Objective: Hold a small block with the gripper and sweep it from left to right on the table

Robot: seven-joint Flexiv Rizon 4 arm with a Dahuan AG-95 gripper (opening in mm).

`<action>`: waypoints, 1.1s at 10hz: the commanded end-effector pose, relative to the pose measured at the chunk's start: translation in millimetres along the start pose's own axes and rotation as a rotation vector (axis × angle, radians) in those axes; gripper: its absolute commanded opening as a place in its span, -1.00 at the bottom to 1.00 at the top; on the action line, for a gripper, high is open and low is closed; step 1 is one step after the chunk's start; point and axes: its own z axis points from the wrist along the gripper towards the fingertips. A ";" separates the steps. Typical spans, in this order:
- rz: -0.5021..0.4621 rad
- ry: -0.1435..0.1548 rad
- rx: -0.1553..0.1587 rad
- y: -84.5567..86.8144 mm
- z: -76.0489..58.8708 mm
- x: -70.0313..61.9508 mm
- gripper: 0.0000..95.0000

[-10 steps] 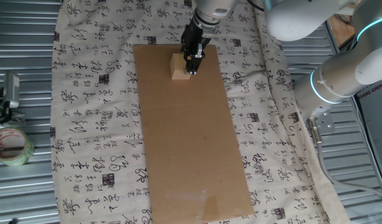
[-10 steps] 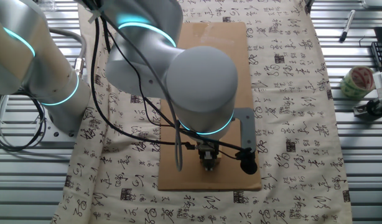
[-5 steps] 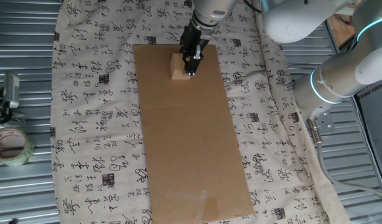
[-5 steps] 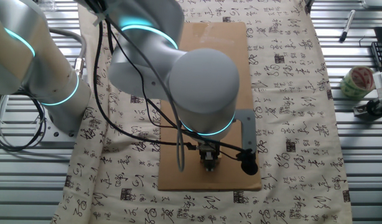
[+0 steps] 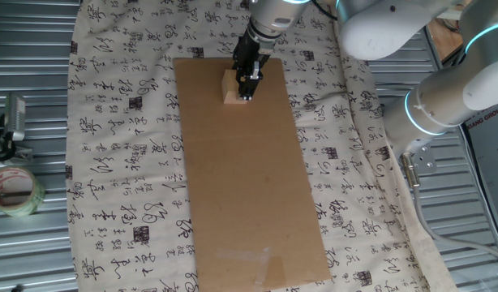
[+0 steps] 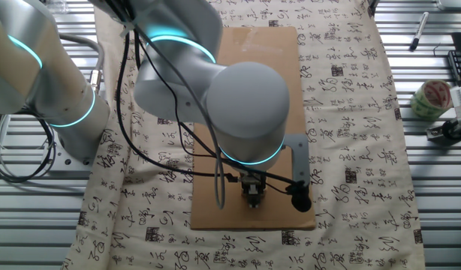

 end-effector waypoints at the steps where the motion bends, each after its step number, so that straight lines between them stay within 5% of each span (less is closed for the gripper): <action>1: 0.001 -0.002 0.002 -0.2 1.8 -0.6 0.60; 11: 0.007 -0.003 0.011 2.7 13.8 -1.3 0.60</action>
